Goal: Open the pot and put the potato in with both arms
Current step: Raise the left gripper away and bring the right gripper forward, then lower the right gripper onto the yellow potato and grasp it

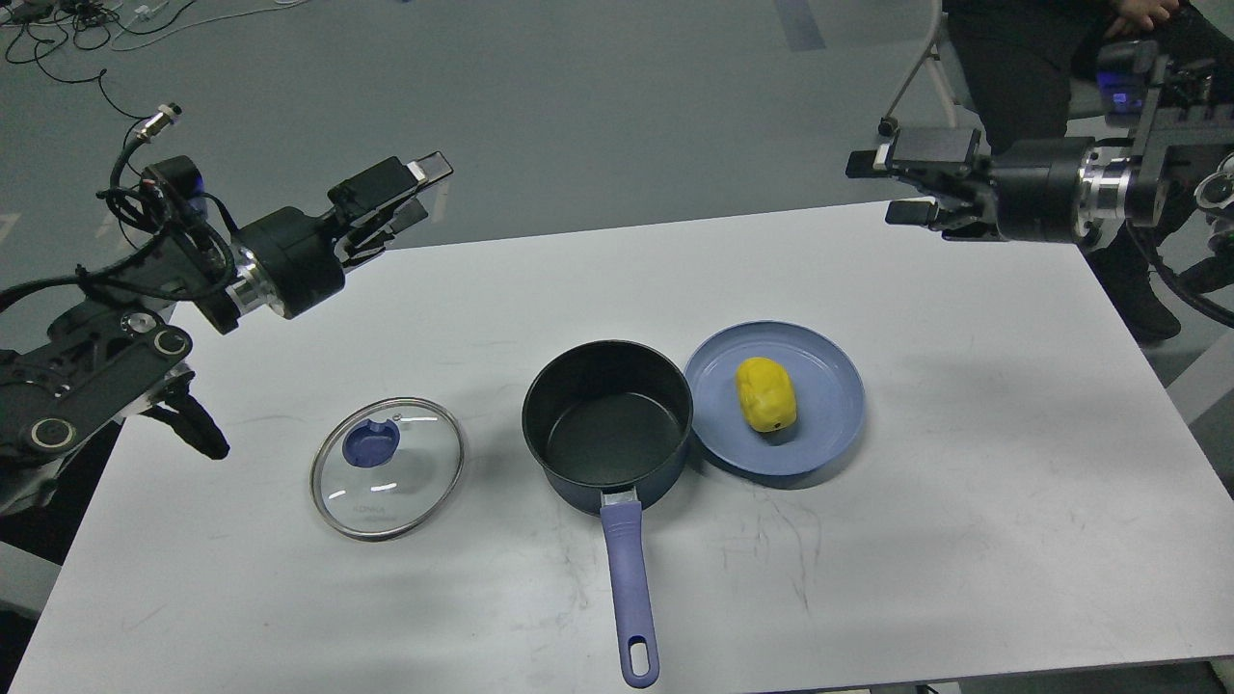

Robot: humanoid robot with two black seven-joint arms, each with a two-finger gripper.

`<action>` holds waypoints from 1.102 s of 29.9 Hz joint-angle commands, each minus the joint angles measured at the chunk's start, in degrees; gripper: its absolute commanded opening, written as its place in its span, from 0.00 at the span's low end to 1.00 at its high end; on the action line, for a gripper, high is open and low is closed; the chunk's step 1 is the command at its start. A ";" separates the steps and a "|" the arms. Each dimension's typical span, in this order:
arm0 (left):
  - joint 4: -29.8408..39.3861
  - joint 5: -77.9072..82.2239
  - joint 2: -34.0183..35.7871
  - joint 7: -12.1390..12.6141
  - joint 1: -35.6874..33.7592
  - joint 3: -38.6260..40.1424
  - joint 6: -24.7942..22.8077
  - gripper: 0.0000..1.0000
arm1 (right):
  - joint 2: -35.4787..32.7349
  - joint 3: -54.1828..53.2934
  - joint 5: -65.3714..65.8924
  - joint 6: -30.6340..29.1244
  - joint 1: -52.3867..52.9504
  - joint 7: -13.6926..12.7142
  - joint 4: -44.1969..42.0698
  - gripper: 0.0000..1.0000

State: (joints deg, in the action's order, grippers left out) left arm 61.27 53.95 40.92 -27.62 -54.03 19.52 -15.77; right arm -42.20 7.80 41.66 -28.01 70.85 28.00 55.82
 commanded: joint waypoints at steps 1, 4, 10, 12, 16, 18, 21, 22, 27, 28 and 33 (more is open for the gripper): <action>0.26 0.01 -0.93 -0.07 -1.16 0.08 -0.05 0.97 | 2.46 2.82 2.63 0.01 1.12 0.00 -0.27 1.00; 0.17 -0.08 -1.81 -0.07 -1.25 0.17 0.04 0.97 | 5.54 8.96 3.25 0.01 4.54 0.00 -0.98 1.00; 0.17 -0.08 -2.78 -0.07 -1.25 0.17 0.04 0.97 | 10.90 19.43 5.00 0.01 10.26 0.00 -2.73 1.00; 0.17 -0.08 -2.87 -0.07 -1.34 0.26 0.04 0.97 | 12.57 21.11 5.79 0.01 11.41 0.00 -3.17 1.00; 0.26 -0.08 -2.69 -0.07 -1.60 0.35 0.04 0.97 | 18.28 26.73 7.46 0.01 14.04 0.00 -4.75 1.00; 0.17 -0.08 -2.69 -0.07 -1.60 0.35 0.04 0.97 | 20.04 28.49 7.73 0.01 14.57 0.00 -5.11 1.00; 0.26 -0.08 -2.78 -0.07 -1.60 0.35 0.04 0.97 | 24.17 31.83 7.99 0.01 14.84 0.00 -7.65 1.00; 0.26 -0.08 -2.78 -0.07 -1.60 0.35 0.04 0.97 | 25.32 33.06 8.08 0.01 14.84 0.00 -8.44 1.00; 0.26 -0.08 -2.52 -0.07 -1.60 0.35 0.04 0.97 | 28.83 36.58 8.08 0.01 14.84 0.00 -10.38 1.00; 0.17 -0.08 -2.43 -0.07 -1.69 0.35 0.04 0.97 | 29.89 37.02 7.99 0.01 14.84 0.00 -10.91 1.00; 0.26 -0.08 -2.08 -0.16 -1.60 0.35 0.04 0.97 | 32.44 40.26 8.08 0.01 14.75 0.00 -12.58 1.00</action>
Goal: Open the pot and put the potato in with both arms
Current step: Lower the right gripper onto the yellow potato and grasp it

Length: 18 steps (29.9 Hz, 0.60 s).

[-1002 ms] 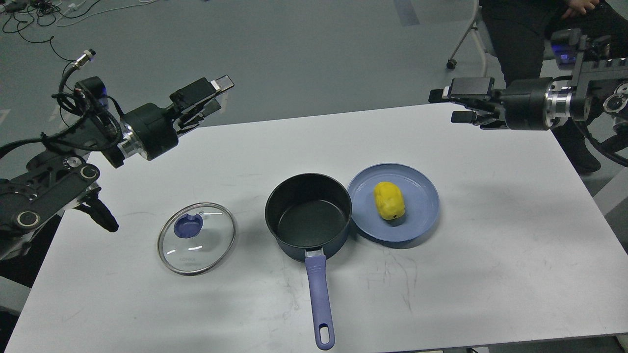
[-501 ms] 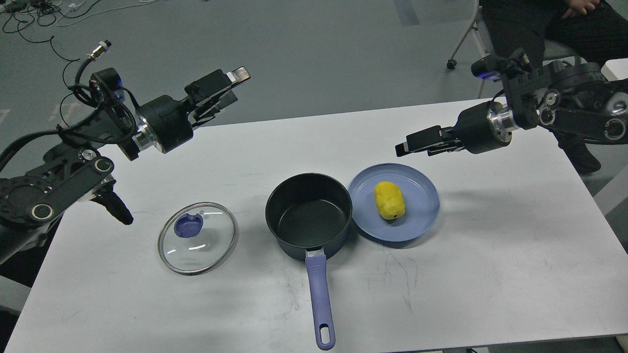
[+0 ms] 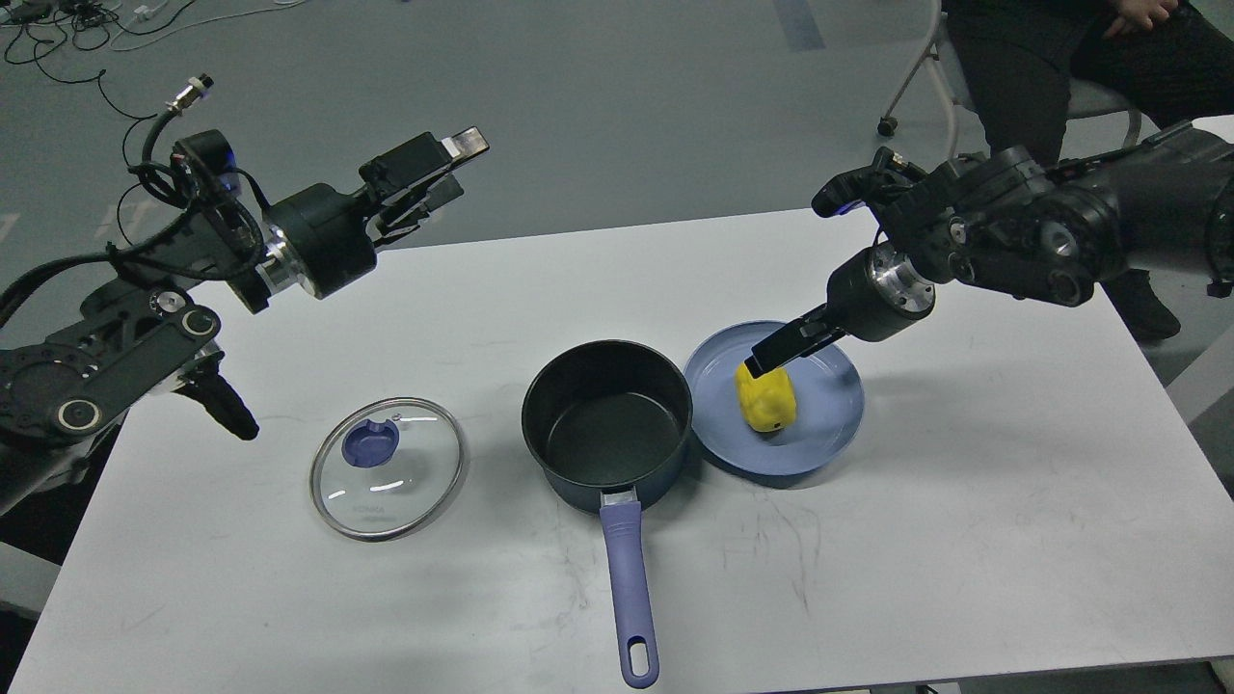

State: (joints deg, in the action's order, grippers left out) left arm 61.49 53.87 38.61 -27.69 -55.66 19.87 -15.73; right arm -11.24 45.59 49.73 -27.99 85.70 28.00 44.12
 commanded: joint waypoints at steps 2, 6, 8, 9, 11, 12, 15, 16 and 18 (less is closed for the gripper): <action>0.03 0.00 0.59 0.00 0.02 -0.01 -0.01 0.97 | 2.18 3.10 0.02 -0.01 -0.09 0.00 -0.97 1.00; 0.03 0.00 0.76 -0.09 0.02 -0.01 -0.01 0.97 | 3.41 3.45 0.02 -0.01 -0.09 0.00 -1.84 1.00; 0.03 0.00 0.77 -0.09 0.02 -0.01 -0.09 0.97 | 3.94 3.72 0.02 -0.01 -0.18 0.00 -2.20 1.00; 0.03 0.00 0.77 -0.09 0.02 -0.01 -0.09 0.97 | 4.38 3.72 0.02 -0.01 -0.35 0.00 -2.29 1.00; 0.03 0.00 0.77 -0.09 0.02 -0.01 -0.01 0.97 | 5.08 3.81 0.02 -0.01 -0.62 0.00 -2.64 1.00; 0.03 0.00 0.68 -0.09 -0.06 -0.01 -0.09 0.97 | 5.52 3.89 0.02 -0.01 -0.79 0.00 -3.42 1.00; 0.03 0.00 0.76 -0.09 0.02 -0.01 -0.01 0.97 | 6.32 3.90 0.02 -0.01 -1.32 0.00 -4.22 1.00; 0.03 0.00 0.77 -0.09 0.02 -0.01 -0.09 0.97 | 6.41 3.90 0.02 -0.01 -1.50 0.00 -4.39 1.00; 0.03 0.00 0.85 -0.09 0.02 -0.01 -0.01 0.97 | 6.76 3.90 0.02 -0.01 -2.11 0.00 -5.01 1.00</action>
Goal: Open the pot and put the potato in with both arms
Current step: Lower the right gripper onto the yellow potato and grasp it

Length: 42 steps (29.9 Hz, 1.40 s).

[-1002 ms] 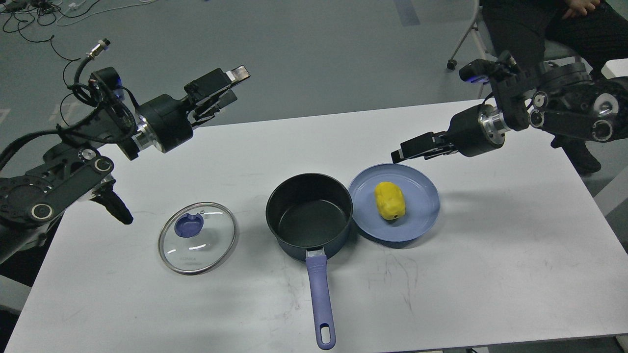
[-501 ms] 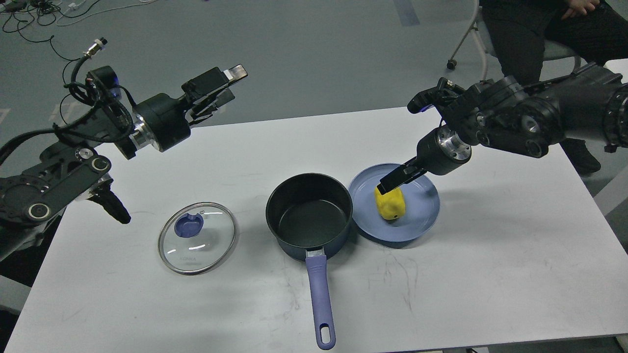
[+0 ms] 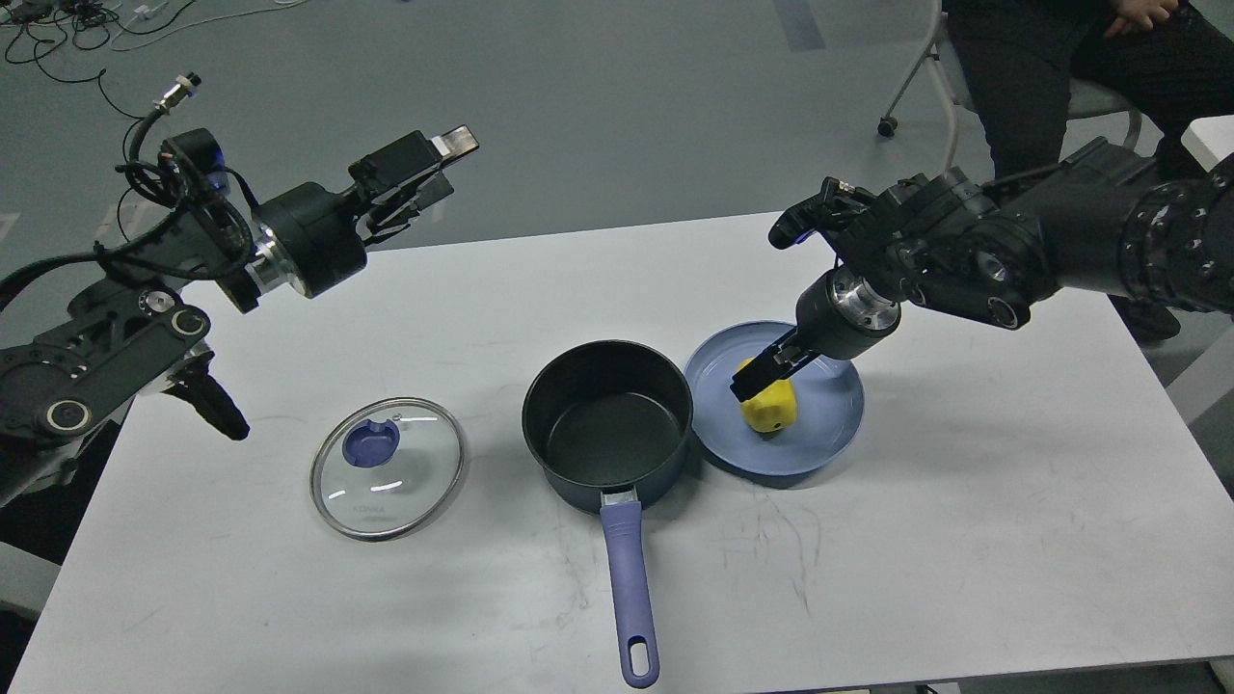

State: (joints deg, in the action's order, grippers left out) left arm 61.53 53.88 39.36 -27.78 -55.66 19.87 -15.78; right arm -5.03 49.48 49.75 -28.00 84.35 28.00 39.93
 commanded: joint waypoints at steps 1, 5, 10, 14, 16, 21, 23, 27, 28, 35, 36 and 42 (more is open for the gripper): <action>-0.01 0.00 0.10 0.00 0.02 -0.01 -0.04 0.97 | 0.64 0.00 0.00 0.00 -1.03 0.00 -1.07 1.00; -0.01 0.09 -0.07 0.00 0.02 -0.09 -0.04 0.97 | 1.16 0.00 -0.09 0.00 -2.09 0.00 -1.96 1.00; -0.01 0.09 -0.33 0.00 0.02 -0.09 -0.04 0.97 | 1.17 0.00 -0.09 0.00 -2.97 0.00 -2.66 1.00; -0.01 0.00 -0.16 0.09 0.11 -0.09 -0.04 0.97 | 1.17 0.00 -0.09 0.00 -3.23 0.00 -2.83 0.99; -0.01 0.00 0.02 0.00 0.02 -0.09 -0.04 0.97 | 1.17 0.00 0.00 0.00 -3.23 0.00 -2.92 0.99; -0.01 0.00 0.10 0.00 0.02 -0.09 -0.04 0.97 | 1.60 0.00 -0.09 0.00 -3.58 0.00 -3.27 0.97; 0.08 0.00 0.19 -0.09 0.02 -0.09 -0.04 0.97 | 1.69 0.00 -0.09 0.00 -4.02 0.00 -3.71 0.97; 0.61 -0.09 0.45 -0.09 0.02 -0.09 -0.04 0.97 | 1.69 0.00 -0.09 0.00 -4.55 0.00 -4.06 0.97; 0.70 -0.09 0.63 -0.09 0.11 -0.09 -0.04 0.97 | 1.69 0.00 -0.09 0.00 -4.64 0.00 -4.07 0.97; 0.70 -0.35 1.07 -0.09 0.02 -0.01 -0.04 0.97 | 2.57 0.00 -0.09 0.00 -5.25 0.00 -4.86 0.93; 0.70 -0.35 1.07 -0.09 -0.07 -0.01 -0.04 0.97 | 2.66 0.00 -0.09 0.00 -5.25 0.00 -4.86 0.92; 1.48 -0.44 1.60 -0.09 0.02 -0.01 -0.04 0.97 | 3.36 0.00 -0.09 0.00 -5.16 0.00 -4.94 0.61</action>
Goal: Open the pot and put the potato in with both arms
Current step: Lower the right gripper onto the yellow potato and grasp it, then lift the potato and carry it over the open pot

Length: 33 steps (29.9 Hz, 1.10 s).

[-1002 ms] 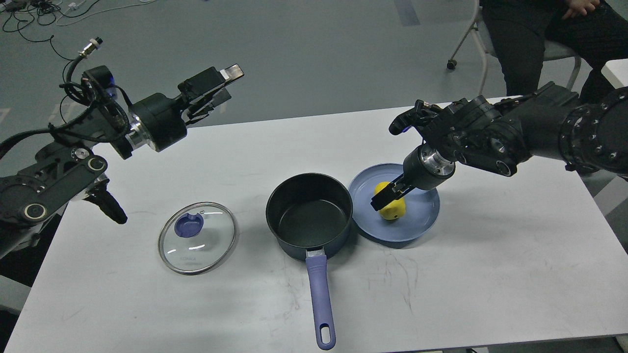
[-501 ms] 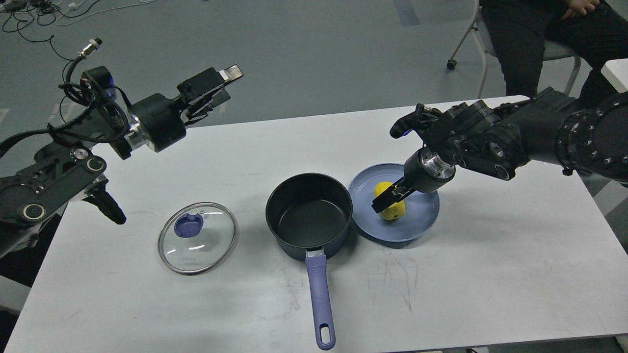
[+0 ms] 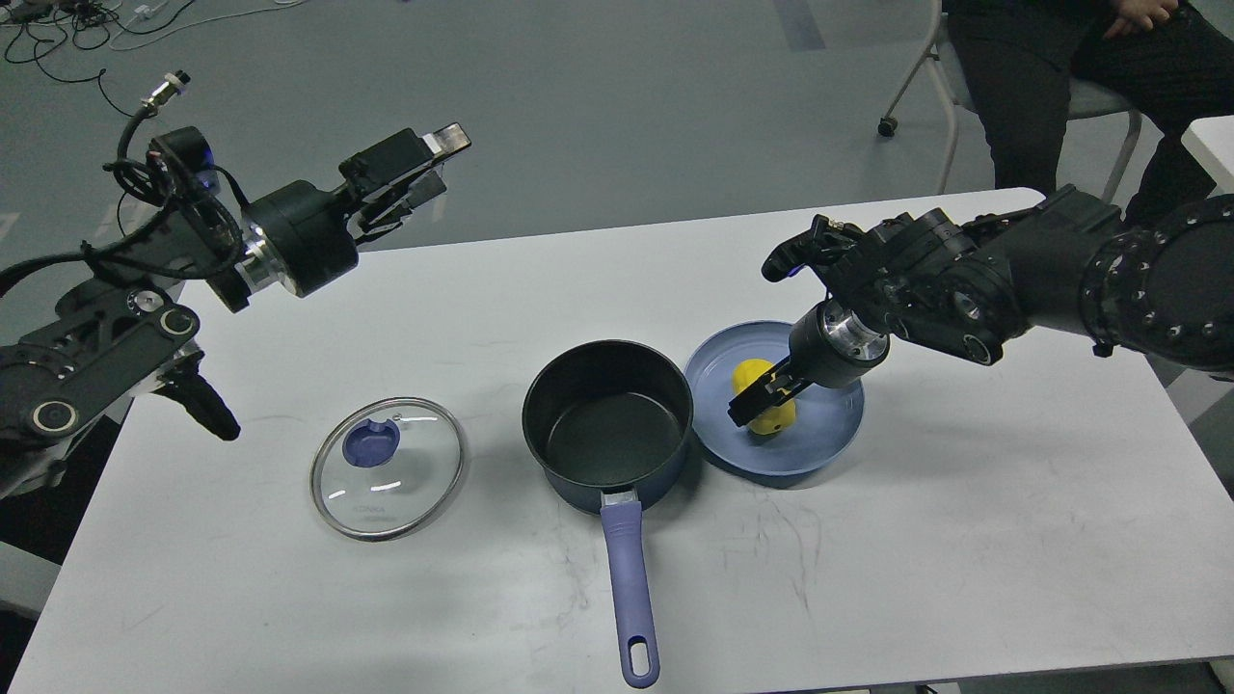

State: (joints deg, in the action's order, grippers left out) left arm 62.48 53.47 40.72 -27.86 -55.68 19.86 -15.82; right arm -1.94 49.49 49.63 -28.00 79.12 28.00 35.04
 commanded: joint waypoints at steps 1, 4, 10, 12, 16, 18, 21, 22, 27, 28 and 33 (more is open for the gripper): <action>0.62 -0.04 0.33 0.00 0.05 0.01 0.00 0.97 | 0.27 0.00 -0.06 0.00 0.07 0.00 -0.06 0.56; 0.80 -0.04 0.50 -0.09 0.05 0.01 0.00 0.97 | 0.27 0.00 -0.06 0.00 0.07 0.00 -0.06 0.43; 1.06 -0.04 1.12 -0.09 0.05 0.09 0.00 0.97 | 0.01 0.00 -0.32 0.00 0.85 0.00 0.02 0.37; 1.06 -0.04 1.12 -0.09 0.05 0.09 0.00 0.97 | -0.26 0.00 -0.67 0.00 2.08 0.00 0.29 0.37; 1.15 -0.04 1.29 -0.09 0.05 0.27 0.00 0.97 | -1.84 -0.27 -0.85 0.00 4.28 0.00 1.25 0.37; 1.06 -0.04 1.29 -0.09 0.05 0.27 0.00 0.97 | -2.54 -0.88 -0.94 0.00 5.86 0.00 2.39 0.37; 1.06 -0.04 1.29 0.00 0.05 0.27 0.00 0.97 | -4.30 -2.19 -1.03 0.00 8.58 0.00 4.68 0.38; 1.15 -0.04 1.21 -0.09 0.05 0.27 0.00 0.97 | -4.56 -2.90 -1.03 0.00 9.20 0.00 5.38 0.38; 1.15 -0.04 1.20 0.00 0.05 0.27 0.00 0.97 | -4.22 -7.03 -3.31 0.00 12.98 0.00 7.06 0.38; 1.15 -0.04 1.20 0.00 0.05 0.27 0.00 0.97 | -3.87 -7.12 -3.66 0.00 13.25 0.00 7.06 0.38; 1.15 -0.04 1.20 0.00 0.05 0.27 0.00 0.97 | 1.94 -7.12 -5.16 0.00 13.87 0.00 6.88 0.38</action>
State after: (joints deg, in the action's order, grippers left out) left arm 63.64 53.43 41.92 -27.86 -55.63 20.13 -15.82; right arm -2.78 42.46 44.98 -28.00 92.79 28.00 42.09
